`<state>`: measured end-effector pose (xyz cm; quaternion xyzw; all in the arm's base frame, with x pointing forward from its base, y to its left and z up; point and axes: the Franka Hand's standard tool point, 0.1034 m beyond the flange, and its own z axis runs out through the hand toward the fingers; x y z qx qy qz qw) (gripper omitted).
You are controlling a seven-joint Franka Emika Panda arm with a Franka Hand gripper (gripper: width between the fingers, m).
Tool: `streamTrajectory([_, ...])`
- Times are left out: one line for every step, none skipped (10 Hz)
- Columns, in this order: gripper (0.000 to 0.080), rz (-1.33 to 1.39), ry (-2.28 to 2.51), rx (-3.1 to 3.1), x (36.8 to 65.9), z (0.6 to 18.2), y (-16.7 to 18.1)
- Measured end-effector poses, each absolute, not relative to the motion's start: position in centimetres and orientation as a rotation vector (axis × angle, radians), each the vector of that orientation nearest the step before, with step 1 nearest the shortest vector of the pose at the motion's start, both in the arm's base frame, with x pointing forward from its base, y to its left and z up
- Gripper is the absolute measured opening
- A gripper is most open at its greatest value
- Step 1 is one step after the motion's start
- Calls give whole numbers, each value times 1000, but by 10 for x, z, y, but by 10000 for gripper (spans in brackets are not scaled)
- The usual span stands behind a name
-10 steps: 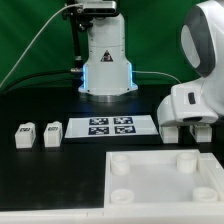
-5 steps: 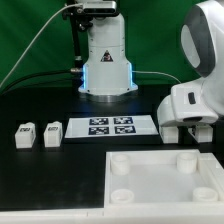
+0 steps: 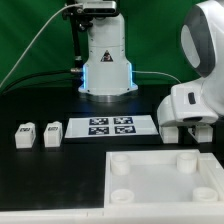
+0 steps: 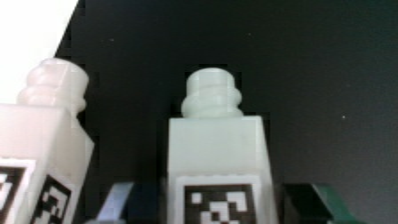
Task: Assemble one leg
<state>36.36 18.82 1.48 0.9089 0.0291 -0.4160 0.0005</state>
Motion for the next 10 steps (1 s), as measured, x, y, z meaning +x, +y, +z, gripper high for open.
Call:
streamTrajectory([287,-1307,91,2854,364,15,188])
streamTrajectory([288,-1307,91,2854,364,15,188])
streamTrajectory([288,-1303,93,2856,365,15,188])
streamTrajectory([288,-1275,156,2868,378,28,180])
streamTrajectory([288,-1233,185,2909,402,53,168])
streamTrajectory([289,-1091,210,2990,426,74,160])
streamTrajectory([289,-949,241,3054,441,94,151])
streamTrajectory([289,-756,245,3116,457,116,139])
streamTrajectory([289,-613,241,3132,461,135,130])
streamTrajectory([289,-405,237,3170,467,136,131])
